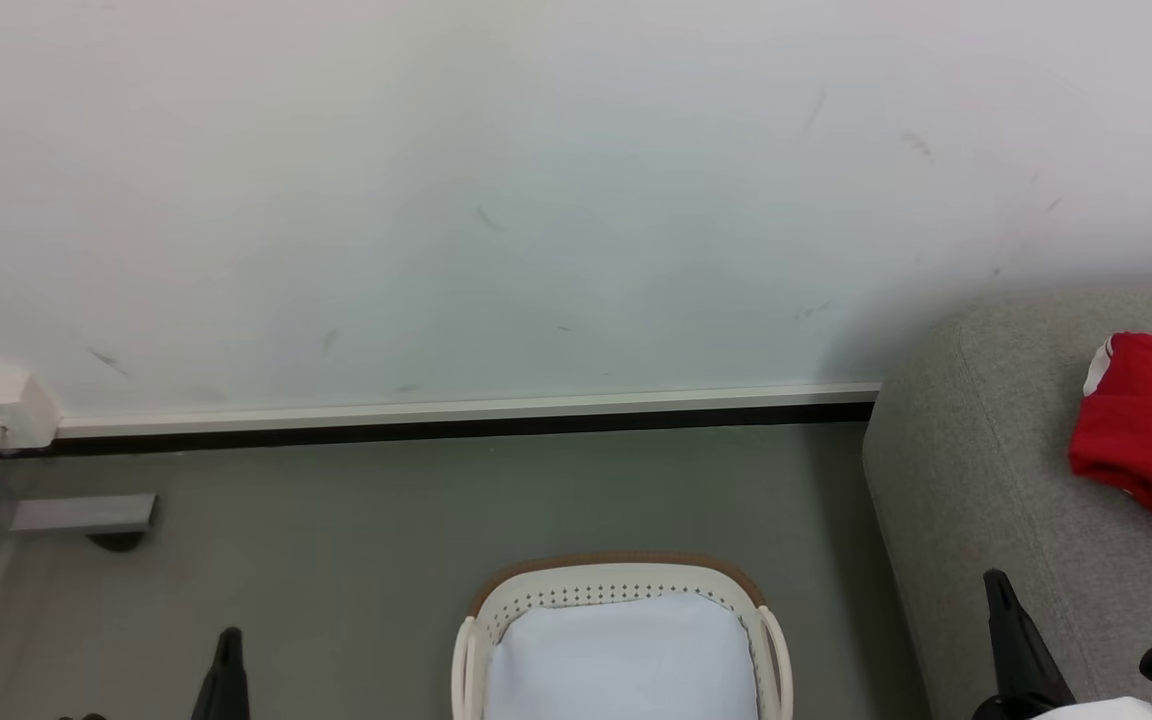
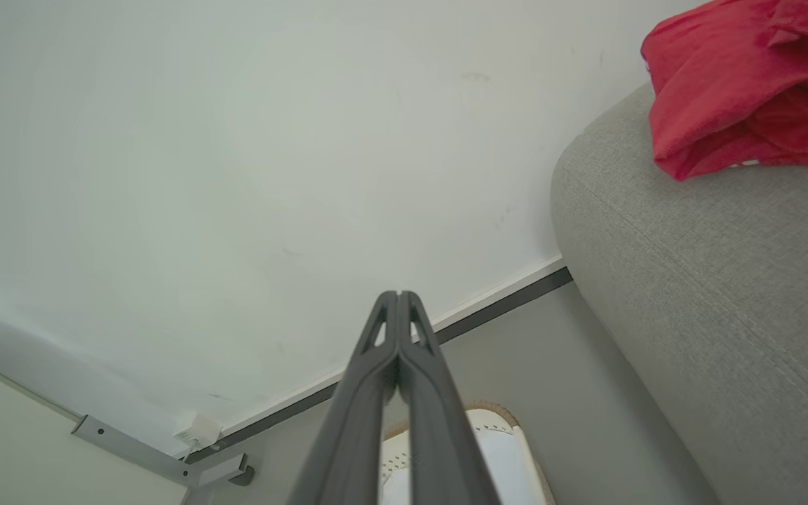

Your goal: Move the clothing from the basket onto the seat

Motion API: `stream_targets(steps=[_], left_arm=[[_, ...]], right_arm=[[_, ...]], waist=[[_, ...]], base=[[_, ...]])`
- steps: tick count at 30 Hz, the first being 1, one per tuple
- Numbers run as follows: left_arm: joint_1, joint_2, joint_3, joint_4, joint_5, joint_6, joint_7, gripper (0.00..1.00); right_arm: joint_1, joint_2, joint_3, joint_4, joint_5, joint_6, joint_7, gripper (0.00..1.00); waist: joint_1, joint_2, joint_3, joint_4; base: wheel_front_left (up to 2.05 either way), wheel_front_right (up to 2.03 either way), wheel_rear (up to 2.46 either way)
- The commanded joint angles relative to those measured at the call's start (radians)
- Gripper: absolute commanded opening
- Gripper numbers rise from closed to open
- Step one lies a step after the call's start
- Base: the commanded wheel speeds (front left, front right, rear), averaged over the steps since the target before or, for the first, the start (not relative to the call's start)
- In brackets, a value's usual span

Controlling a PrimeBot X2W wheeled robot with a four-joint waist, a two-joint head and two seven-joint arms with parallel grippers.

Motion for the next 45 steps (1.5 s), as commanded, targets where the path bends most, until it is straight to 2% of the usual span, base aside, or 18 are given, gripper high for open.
stream_targets(steps=[1,22,45], left_arm=[[-0.025,0.008,0.0,-0.017,-0.041,-0.004,0.01,0.0],[-0.061,0.011,0.0,-0.022,-0.309,-0.006,0.082,0.0],[-0.091,0.013,0.001,-0.026,-0.534,-0.007,0.144,0.0]], right_arm=[[-0.032,-0.004,-0.011,-0.015,0.038,-0.001,0.007,0.0],[-0.047,0.001,-0.066,-0.017,0.278,-0.001,0.071,0.0],[-0.058,0.007,-0.115,-0.02,0.481,-0.001,0.126,0.0]], waist=[[0.0,0.0,0.0,0.001],[0.0,0.0,0.002,0.014],[0.0,0.0,0.003,0.027]], base=[[0.0,0.0,0.0],[0.0,0.0,0.0],[0.0,0.0,0.0]])
